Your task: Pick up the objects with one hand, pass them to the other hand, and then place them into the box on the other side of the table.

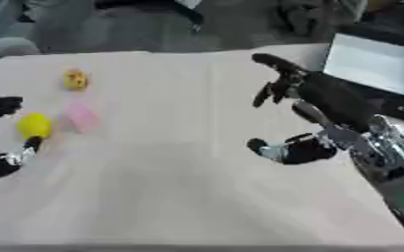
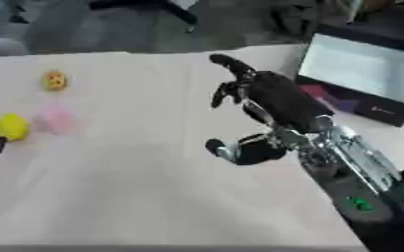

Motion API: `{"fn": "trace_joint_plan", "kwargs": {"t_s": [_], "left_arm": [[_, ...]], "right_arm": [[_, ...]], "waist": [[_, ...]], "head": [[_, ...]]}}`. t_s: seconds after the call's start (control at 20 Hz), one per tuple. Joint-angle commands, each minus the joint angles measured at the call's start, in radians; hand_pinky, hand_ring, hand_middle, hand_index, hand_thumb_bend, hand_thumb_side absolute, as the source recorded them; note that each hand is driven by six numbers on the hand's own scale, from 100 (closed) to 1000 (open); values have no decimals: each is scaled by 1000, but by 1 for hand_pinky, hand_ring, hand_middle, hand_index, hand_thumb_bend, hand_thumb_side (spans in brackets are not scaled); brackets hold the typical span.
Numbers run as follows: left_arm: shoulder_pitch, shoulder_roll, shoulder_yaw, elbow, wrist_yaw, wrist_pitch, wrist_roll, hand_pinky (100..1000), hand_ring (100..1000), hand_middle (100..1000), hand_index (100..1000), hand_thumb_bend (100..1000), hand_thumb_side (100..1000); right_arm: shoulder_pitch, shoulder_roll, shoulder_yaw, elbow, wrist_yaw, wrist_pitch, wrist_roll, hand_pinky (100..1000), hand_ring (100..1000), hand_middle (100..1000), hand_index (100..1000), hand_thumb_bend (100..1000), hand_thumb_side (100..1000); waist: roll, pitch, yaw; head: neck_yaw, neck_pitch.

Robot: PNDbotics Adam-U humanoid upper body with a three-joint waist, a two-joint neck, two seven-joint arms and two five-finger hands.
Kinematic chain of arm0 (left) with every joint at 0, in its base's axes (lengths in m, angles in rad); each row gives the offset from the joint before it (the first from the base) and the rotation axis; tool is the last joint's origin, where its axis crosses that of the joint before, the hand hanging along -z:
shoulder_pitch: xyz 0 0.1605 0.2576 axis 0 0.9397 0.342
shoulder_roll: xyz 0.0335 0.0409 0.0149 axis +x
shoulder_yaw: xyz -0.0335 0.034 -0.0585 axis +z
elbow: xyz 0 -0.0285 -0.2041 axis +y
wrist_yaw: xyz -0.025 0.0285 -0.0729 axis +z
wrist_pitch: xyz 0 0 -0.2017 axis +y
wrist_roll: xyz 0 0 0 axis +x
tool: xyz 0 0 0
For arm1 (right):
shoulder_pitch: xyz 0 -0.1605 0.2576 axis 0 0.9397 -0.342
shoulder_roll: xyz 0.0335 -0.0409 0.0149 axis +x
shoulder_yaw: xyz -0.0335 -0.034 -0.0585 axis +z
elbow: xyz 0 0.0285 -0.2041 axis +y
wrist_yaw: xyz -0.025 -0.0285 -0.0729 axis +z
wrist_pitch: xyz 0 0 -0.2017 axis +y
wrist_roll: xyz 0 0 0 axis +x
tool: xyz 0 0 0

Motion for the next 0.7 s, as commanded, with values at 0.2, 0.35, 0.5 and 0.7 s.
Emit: {"fn": "trace_joint_plan", "kwargs": {"t_s": [0.2, 0.35, 0.5, 0.7], "left_arm": [[-8, 20, 5, -8, -2, 2, 3, 724, 687, 672, 835, 346, 100], [-6, 25, 8, -7, -5, 2, 4, 722, 687, 672, 835, 349, 100], [6, 97, -6, 6, -39, -11, -5, 717, 689, 677, 841, 400, 100], [-2, 264, -24, 120, -94, -8, 15, 710, 687, 680, 844, 452, 100]], "right_arm": [[-11, -12, -12, -21, -1, -2, -3, 585, 582, 1000, 643, 499, 305], [-11, -13, -10, -21, -3, -3, 0, 587, 582, 1000, 642, 499, 305], [-9, -16, -11, -21, -3, -2, 1, 589, 583, 1000, 642, 498, 305], [-6, -19, -11, -21, -2, -1, 4, 589, 584, 1000, 642, 499, 307]], "waist": [[-1, -14, 0], [-1, -15, 0], [0, -16, -1], [3, -19, -6]], "head": [[0, -2], [3, -2], [0, -2], [1, -2]]}}
